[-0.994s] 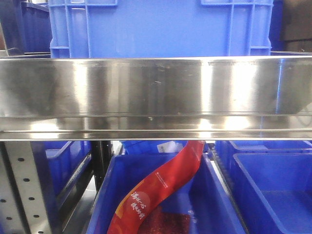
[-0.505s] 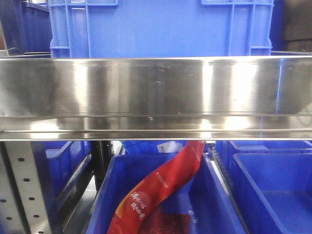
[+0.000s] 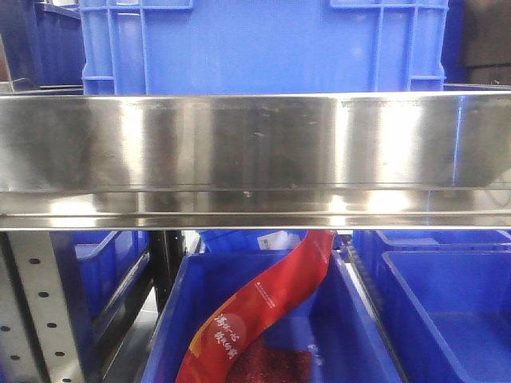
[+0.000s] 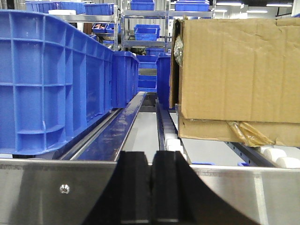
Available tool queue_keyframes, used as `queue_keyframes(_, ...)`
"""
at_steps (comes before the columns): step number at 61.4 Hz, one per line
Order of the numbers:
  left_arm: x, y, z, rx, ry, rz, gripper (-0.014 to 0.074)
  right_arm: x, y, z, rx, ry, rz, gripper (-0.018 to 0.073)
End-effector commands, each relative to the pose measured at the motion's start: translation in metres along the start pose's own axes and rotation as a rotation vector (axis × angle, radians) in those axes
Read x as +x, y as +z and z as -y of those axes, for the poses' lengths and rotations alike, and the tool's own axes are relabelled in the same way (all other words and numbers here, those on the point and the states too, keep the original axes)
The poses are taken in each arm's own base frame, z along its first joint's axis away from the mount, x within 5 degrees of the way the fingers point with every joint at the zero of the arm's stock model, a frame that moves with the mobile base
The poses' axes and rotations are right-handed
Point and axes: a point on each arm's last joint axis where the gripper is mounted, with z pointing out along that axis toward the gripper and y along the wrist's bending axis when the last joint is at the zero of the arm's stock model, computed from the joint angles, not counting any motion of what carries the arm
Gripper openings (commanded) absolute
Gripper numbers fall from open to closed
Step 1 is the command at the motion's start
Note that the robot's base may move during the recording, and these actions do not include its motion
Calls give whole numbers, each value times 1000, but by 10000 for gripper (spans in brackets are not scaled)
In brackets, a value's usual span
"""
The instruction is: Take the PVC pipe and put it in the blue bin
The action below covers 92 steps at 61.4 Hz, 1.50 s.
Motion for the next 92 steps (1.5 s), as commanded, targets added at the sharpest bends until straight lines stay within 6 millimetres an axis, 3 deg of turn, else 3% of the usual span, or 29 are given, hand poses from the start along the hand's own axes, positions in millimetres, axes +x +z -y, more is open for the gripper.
queue_keyframes(1, -4, -1, 0, -3, -1, 32, -111, -3, 0, 0, 5, -11, 30, -167)
queue_keyframes(17, -3, -2, -2, -15, 5, 40, -111, -3, 0, 0, 5, -11, 30, -167)
queue_keyframes(28, 13, -8, -4, -21, 216, 12, -111, -3, 0, 0, 5, -11, 30, -167)
queue_keyframes(48, 75, -43, -11, -22, 208, 4, -111, -3, 0, 0, 5, -11, 30, -167)
queue_keyframes(66, 122, -59, -18, -49, 117, 23, -111, -3, 0, 0, 5, -11, 30, -167)
queue_keyframes(92, 124, -60, -21, -107, 102, -1, -111, -3, 0, 0, 5, -11, 32, -167)
